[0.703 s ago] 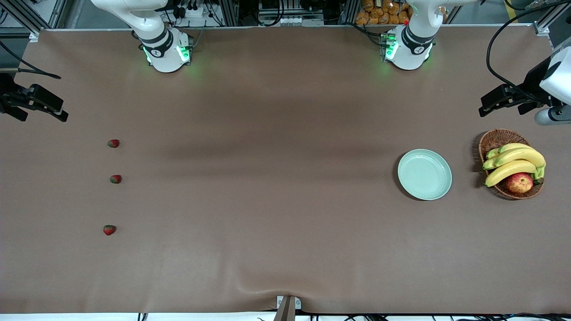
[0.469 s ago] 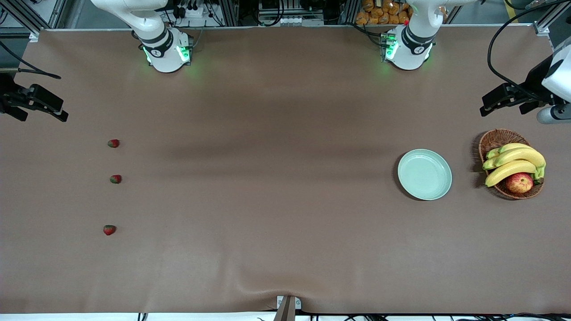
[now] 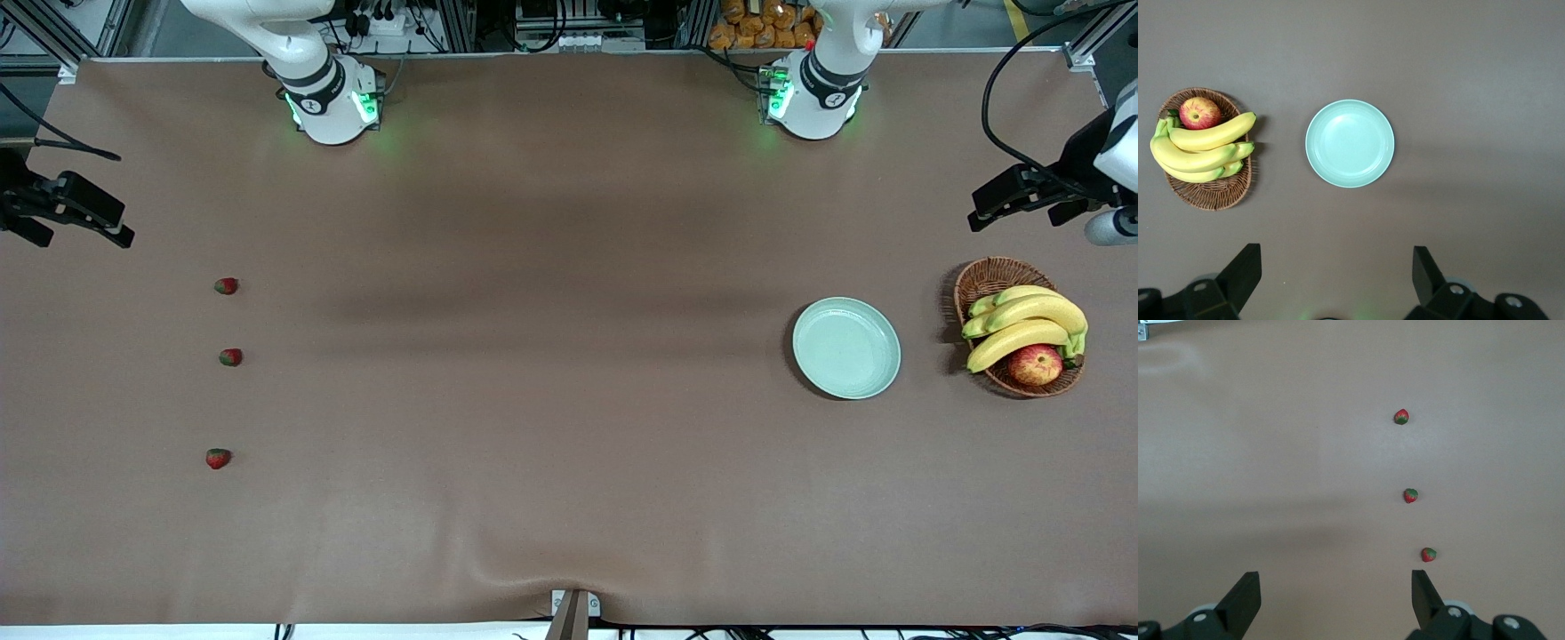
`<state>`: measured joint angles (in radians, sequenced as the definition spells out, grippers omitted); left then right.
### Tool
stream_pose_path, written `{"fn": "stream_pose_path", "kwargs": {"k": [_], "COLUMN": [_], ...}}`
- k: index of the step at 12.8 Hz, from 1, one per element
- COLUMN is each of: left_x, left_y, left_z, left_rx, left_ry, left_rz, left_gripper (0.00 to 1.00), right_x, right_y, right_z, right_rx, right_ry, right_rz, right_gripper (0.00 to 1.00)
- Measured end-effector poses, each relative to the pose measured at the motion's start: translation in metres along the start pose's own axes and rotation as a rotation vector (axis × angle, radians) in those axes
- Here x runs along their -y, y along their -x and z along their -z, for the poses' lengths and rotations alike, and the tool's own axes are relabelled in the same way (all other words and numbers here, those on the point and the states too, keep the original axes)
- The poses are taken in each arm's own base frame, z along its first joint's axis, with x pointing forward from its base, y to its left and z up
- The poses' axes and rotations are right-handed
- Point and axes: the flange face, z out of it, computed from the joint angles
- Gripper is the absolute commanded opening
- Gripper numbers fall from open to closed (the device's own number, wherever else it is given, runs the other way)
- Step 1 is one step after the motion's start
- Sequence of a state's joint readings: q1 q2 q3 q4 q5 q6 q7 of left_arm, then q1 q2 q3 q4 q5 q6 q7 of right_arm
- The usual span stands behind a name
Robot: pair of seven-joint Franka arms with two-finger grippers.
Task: Collect all strawberries into plate
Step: 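Reach the right gripper toward the first red strawberry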
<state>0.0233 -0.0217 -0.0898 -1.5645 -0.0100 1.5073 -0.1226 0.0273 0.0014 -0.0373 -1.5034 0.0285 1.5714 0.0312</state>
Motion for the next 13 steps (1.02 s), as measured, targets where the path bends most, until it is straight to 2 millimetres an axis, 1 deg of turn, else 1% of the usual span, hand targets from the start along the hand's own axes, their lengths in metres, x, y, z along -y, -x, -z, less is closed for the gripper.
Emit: {"fn": "stream_pose_path", "kwargs": {"k": [3,5,7,8,9,13], "left_x": [-0.005,-0.005,-0.005,-0.005,-0.005,-0.006], "left_y": [0.001,0.001,0.001,0.001,0.001,0.002], "left_z": [0.000,0.000,0.000,0.000,0.000,0.002], "left_rx": [0.004,0.004,0.004,0.004,0.002,0.001], "left_ry": [-0.002,-0.003,-0.004,-0.007,-0.011,-0.015], "left_rz": [-0.008,-0.007,-0.008,-0.008,-0.009,-0.011], "left_gripper": [1.00,1.00,1.00,1.00,1.00,1.00], "right_x": [-0.003,-0.014,-0.029,-0.035,-0.038,-0.038], "right_y": [-0.012,-0.018,-0.025,-0.029,-0.035,-0.072], "right_z": [-0.008,-0.017,-0.030,-0.041,-0.056,-0.137], "right_rx": [-0.043,-0.040,-0.024,-0.008,0.016,0.044], "right_ry": [-0.023,-0.024,-0.022,-0.022,-0.021,-0.015], "right_rz": [-0.012,-0.032,-0.059,-0.069,-0.074,-0.077], "right_gripper": [1.00,1.00,1.00,1.00,1.00,1.00]}}
